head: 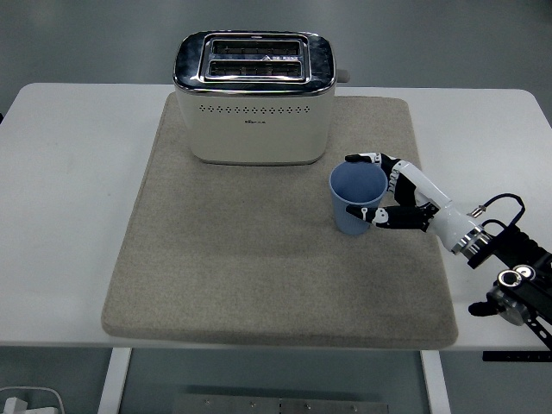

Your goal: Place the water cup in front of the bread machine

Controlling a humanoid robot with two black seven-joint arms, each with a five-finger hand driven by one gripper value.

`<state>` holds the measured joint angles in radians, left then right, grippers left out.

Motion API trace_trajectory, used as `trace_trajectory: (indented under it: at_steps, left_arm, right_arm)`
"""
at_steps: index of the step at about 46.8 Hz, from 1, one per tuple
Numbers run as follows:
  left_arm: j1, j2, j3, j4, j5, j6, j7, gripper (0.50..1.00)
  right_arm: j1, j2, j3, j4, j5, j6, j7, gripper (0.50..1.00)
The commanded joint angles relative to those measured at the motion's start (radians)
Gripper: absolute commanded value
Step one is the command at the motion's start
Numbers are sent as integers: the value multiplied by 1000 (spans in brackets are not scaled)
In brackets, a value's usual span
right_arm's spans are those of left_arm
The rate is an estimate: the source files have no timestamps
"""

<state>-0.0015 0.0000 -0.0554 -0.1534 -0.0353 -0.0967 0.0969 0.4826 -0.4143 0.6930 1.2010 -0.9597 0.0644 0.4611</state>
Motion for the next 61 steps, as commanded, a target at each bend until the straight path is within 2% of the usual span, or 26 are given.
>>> trace_trajectory:
  at_steps: [1,4,11,34,48,61]
  left_arm:
    - [0,0,0,0,0,0,0,1000]
    - [0,0,0,0,0,0,0,1000]
    - [0,0,0,0,0,0,0,1000]
    - [0,0,0,0,0,0,0,1000]
    - [0,0,0,0,0,0,3,1000]
    - [0,0,0,0,0,0,0,1000]
  right_arm:
    - [2,3,0,0,1,-2,1,654]
    - [2,12,0,0,1,-5,2,639]
    - [2,20,2,2,1,-5,2,639]
    - [50,88,-1,34,-1,-6,-2,660]
    - [119,180,-44,31,-11,-38,-6,668]
    - [159,279,-104,-32,-14,-49,-6,676]
